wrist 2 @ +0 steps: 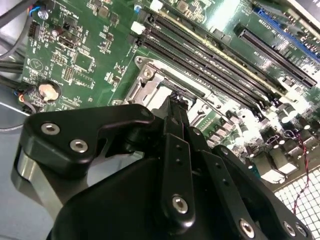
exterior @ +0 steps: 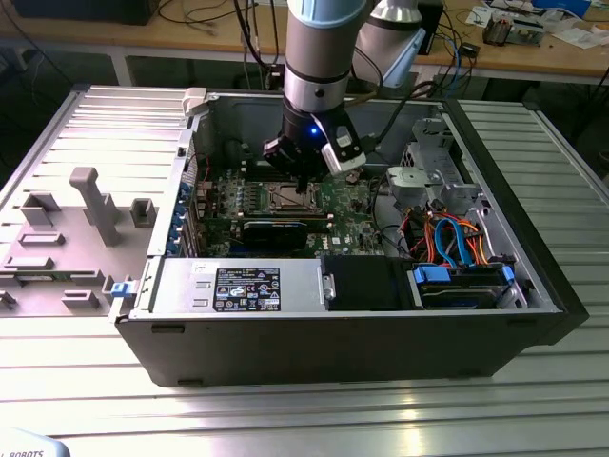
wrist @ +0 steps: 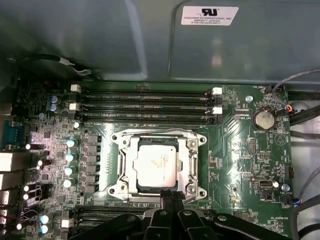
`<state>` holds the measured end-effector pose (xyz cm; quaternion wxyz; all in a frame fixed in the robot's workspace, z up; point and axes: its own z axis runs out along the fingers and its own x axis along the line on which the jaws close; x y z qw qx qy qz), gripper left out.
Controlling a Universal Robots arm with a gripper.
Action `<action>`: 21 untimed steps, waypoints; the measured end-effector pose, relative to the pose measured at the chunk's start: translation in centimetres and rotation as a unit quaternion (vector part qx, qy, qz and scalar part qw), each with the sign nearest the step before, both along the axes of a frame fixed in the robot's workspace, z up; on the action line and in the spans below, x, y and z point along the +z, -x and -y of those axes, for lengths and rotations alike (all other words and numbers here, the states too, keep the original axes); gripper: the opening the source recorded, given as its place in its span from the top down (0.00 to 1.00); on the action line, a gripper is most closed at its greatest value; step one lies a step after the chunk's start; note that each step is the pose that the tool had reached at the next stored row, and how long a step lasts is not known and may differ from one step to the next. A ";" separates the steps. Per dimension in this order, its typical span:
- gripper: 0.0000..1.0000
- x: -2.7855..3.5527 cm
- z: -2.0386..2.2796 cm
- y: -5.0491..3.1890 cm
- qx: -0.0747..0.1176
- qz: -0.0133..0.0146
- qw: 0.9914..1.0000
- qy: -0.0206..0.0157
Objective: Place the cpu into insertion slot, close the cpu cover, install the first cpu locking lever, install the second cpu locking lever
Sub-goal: 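Install the second cpu locking lever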
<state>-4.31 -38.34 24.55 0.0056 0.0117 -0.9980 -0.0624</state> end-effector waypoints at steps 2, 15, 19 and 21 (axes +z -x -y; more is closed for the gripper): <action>0.89 0.00 0.10 -0.01 0.000 0.000 1.000 0.000; 0.89 -0.86 1.61 0.04 0.004 -0.009 1.000 0.001; 0.89 -1.20 1.62 0.85 0.005 -0.012 1.000 0.002; 0.89 -1.40 1.63 1.37 0.006 -0.013 1.000 0.002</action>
